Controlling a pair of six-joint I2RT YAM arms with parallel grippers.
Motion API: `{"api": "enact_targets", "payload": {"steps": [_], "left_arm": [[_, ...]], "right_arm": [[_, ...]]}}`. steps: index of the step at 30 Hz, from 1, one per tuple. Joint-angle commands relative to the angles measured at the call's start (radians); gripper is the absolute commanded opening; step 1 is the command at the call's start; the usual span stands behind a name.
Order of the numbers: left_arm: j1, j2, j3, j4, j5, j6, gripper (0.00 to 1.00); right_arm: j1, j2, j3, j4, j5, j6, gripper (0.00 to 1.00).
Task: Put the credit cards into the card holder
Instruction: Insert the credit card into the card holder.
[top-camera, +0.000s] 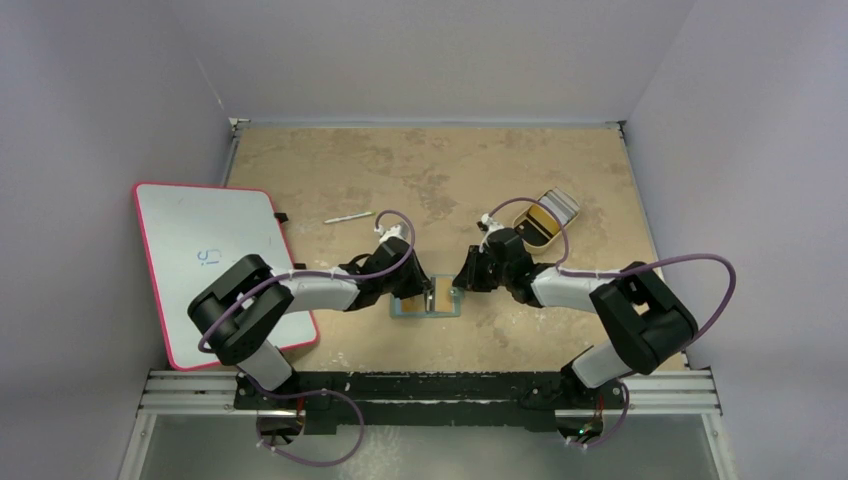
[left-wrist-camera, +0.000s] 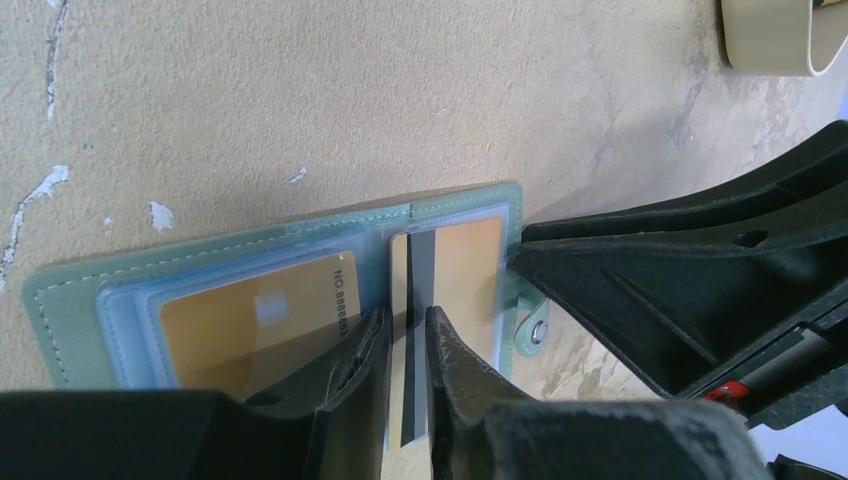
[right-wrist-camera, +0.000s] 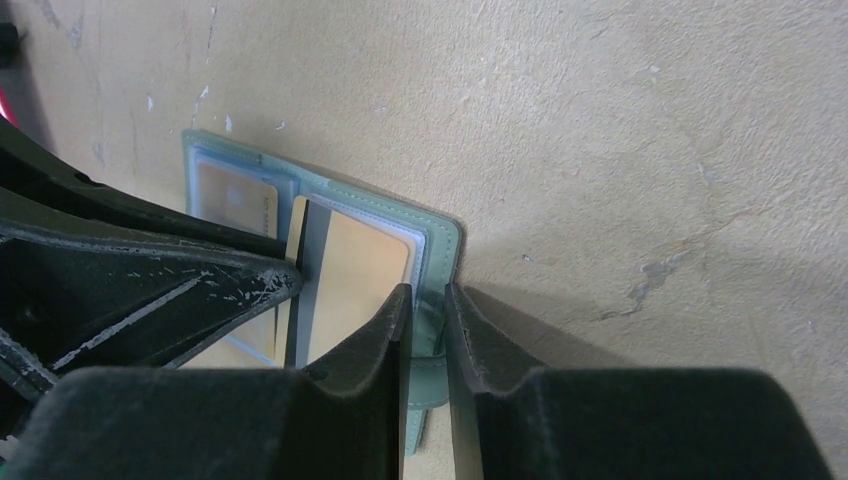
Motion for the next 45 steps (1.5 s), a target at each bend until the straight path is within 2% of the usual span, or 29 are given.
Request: {"api": "enact_targets", "payload": {"steps": [1,12,23,32,45], "left_arm": [[-0.008,-0.028,0.059,-0.014,0.019,-0.015,0.20],[-0.017,0.019,0.121,-0.037,0.083,-0.040,0.27],[-0.047,0.055,0.181,-0.108,0.053,-0.029,0.29],[0.000,-0.011,0.189,-0.166,0.029,0.029,0.35],[0.015,-0.137,0.152,-0.348,-0.089,0.092,0.42]], "right_arm": [[0.009,-0.036,-0.019,0.025,-0.005,0.033,0.19],[0.009,-0.036,-0.017,0.023,0.016,0.050,0.19],[0.009,-0.069,-0.015,0.002,0.044,0.072,0.18],[0.009,-0.165,0.005,-0.092,0.100,0.043,0.29],[0.010,-0.148,-0.022,-0.095,0.028,0.029,0.30]]}}
